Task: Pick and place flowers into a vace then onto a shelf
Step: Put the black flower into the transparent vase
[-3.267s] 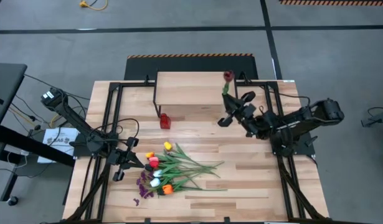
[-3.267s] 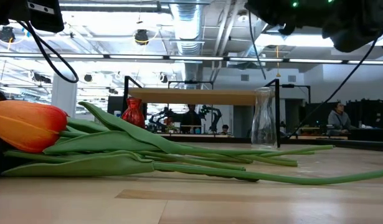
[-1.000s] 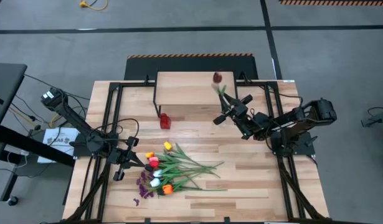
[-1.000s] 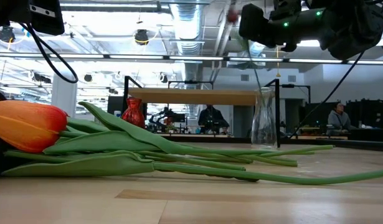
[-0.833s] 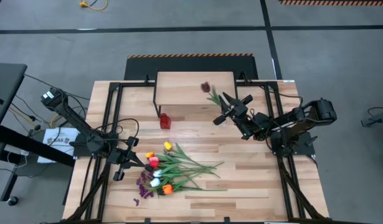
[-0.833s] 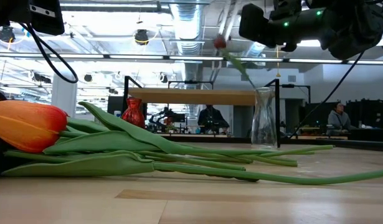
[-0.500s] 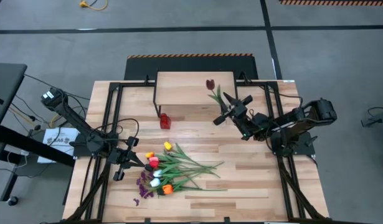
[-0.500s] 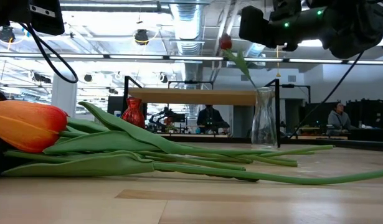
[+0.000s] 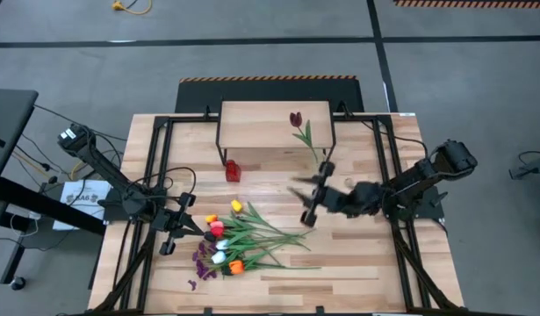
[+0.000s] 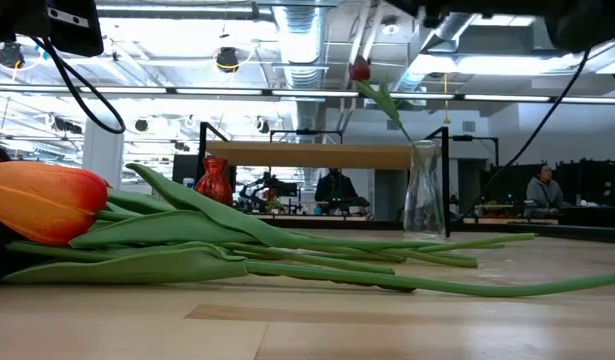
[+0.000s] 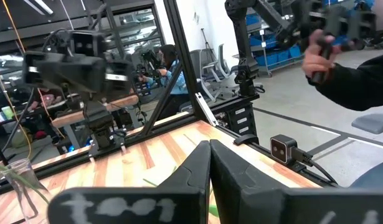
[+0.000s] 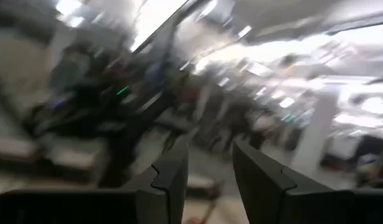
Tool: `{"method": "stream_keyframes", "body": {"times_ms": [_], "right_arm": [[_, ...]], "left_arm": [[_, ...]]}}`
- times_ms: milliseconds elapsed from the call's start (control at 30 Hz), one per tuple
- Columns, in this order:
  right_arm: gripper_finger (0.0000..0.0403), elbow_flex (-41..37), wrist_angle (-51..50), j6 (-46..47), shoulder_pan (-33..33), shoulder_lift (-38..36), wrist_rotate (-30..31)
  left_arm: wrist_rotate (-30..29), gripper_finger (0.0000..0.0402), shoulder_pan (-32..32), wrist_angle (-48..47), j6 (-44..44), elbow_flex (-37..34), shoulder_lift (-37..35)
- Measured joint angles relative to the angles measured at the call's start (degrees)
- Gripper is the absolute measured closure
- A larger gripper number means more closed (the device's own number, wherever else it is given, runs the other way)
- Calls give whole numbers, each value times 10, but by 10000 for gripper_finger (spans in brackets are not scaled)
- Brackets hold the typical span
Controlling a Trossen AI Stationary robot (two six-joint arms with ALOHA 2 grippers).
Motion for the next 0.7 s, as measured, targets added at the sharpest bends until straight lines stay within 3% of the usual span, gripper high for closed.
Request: {"method": "stream_keyframes", "body": {"times_ms": [133,267,500,700], "right_arm": [[284,81,-251,103,25,2,-37],[284,134,-401,200,40,2,-92],[284,151,-503,363,63,2,-173],[284,150,-553,491,92,10,-164]], "left_arm": [[0,401,0,0,0,0,0],[0,401,0,0,0,0,0],[0,401,0,0,-4,0,0],[0,401,0,0,-5,0,0]]}}
